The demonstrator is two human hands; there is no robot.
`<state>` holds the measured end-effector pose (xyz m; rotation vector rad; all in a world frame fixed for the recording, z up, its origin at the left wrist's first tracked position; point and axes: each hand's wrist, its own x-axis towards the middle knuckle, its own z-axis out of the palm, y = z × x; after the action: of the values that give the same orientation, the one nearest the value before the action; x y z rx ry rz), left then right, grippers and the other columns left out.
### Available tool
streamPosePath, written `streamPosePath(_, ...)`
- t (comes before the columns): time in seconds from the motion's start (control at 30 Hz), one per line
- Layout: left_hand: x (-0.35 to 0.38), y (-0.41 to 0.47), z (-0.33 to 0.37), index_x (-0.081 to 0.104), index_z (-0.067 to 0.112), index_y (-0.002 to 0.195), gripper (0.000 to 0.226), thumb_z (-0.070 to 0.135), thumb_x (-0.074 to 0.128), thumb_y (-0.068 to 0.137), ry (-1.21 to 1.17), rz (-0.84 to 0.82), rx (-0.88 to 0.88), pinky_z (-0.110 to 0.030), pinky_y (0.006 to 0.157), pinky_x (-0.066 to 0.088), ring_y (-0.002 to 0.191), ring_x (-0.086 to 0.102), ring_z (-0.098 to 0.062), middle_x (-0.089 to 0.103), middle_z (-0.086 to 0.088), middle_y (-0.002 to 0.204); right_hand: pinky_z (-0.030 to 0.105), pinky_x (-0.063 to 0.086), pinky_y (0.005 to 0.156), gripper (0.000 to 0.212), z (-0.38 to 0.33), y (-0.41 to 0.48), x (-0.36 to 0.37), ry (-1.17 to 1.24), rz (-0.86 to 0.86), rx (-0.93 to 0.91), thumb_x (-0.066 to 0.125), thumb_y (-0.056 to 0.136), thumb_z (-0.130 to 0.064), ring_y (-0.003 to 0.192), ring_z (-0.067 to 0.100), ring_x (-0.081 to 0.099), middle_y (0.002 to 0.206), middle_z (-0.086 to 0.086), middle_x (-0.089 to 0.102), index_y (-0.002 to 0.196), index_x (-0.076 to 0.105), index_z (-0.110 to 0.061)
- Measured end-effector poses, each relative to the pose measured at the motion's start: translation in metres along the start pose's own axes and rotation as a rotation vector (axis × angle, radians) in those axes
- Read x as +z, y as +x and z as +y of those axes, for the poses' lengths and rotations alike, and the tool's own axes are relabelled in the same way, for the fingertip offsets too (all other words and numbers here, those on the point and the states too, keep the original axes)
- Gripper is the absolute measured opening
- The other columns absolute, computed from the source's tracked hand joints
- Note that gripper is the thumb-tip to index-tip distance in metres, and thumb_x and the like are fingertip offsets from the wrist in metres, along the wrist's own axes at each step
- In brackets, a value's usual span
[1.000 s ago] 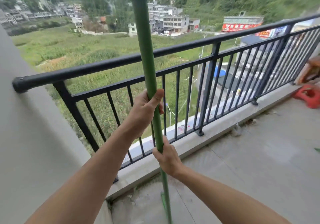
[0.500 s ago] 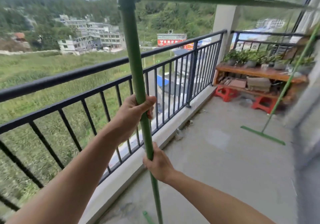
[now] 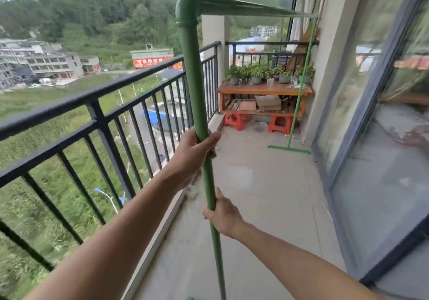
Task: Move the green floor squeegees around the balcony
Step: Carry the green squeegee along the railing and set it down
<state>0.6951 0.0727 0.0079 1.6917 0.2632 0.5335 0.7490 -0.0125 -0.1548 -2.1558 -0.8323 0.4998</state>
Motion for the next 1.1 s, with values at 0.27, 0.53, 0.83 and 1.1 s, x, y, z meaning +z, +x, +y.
streamPosePath(0.27, -0.007, 0.088, -0.019, 0.049, 0.004, 0.095, 0.017, 0.019, 0.056, 0.091, 0.068, -0.083, 0.038, -0.021, 0.063, 0.052, 0.068, 0.055, -0.016, 0.051, -0.008, 0.078, 0.036, 0.045, 0.065, 0.029, -0.004, 0.079, -0.021, -0.111, 0.089, 0.101, 0.054, 0.084, -0.032, 0.071, 0.03, 0.057, 0.08, 0.0, 0.059, 0.107, 0.04, -0.02)
streamPosePath(0.53, 0.001, 0.17, -0.028, 0.05, 0.005, 0.101, 0.016, 0.017, 0.053, 0.091, 0.191, -0.173, 0.047, -0.043, 0.088, 0.053, 0.085, 0.064, -0.024, 0.06, -0.008, 0.084, 0.042, 0.052, 0.08, 0.03, 0.004, 0.149, -0.05, -0.06, 0.14, 0.232, 0.057, 0.084, -0.033, 0.092, 0.035, 0.066, 0.096, 0.006, 0.066, 0.105, 0.043, -0.017)
streamPosePath(0.83, -0.043, 0.218, -0.034, 0.047, 0.001, 0.103, 0.017, 0.013, 0.052, 0.092, 0.243, -0.149, 0.127, -0.02, 0.067, 0.055, 0.073, 0.065, -0.013, 0.06, -0.011, 0.084, 0.035, 0.047, 0.064, 0.024, 0.004, 0.233, -0.043, 0.208, -0.066, 0.05, 0.07, 0.077, -0.022, 0.066, 0.018, 0.053, 0.066, -0.005, 0.053, 0.067, 0.049, -0.028)
streamPosePath(1.1, -0.137, 0.254, -0.046, 0.042, 0.01, 0.099, 0.012, 0.011, 0.051, 0.092, 0.302, 0.178, 0.076, -0.021, 0.065, 0.055, 0.076, 0.062, -0.02, 0.057, -0.011, 0.086, 0.043, 0.051, 0.07, 0.026, -0.072, 0.317, 0.025, 0.258, -0.224, -0.079, 0.067, 0.086, -0.023, 0.066, 0.019, 0.052, 0.07, -0.002, 0.051, 0.071, 0.047, -0.028)
